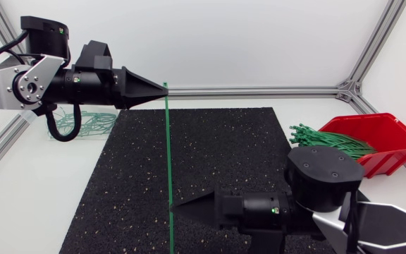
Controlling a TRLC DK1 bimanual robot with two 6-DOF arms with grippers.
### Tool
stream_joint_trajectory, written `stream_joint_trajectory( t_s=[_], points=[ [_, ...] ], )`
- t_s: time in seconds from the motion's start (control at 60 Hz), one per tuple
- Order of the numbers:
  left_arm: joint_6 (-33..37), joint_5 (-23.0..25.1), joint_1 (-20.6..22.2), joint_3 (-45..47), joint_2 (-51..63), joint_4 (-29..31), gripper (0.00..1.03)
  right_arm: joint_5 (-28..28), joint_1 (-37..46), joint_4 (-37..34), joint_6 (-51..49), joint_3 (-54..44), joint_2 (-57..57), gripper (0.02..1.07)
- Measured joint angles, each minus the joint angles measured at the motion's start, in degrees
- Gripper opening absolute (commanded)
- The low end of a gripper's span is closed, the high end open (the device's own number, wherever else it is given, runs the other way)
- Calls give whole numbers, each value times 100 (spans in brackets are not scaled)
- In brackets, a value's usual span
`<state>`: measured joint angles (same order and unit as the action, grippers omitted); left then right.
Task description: Take a green cable tie from the red box, thread the tail through the head to close it, then place it in the transparent bin on the left.
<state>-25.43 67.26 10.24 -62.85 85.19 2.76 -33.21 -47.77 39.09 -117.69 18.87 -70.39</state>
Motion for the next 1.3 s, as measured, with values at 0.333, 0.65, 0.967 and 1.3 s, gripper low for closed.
stream_joint_trajectory(
  t_s=[0.333,0.65,0.967,1.3],
  points=[
    [17,0,0,-22,114,4,4,153,-470,1255,-153,-179,-1056,21],
    [63,-2,0,-22,151,39,4,376,-409,1322,-210,-179,-1106,8],
    [127,0,7,-20,133,116,4,1794,-855,960,3547,-175,-531,8],
    [146,-22,131,68,-118,260,4,680,-627,-949,6791,81,476,8]
  ],
)
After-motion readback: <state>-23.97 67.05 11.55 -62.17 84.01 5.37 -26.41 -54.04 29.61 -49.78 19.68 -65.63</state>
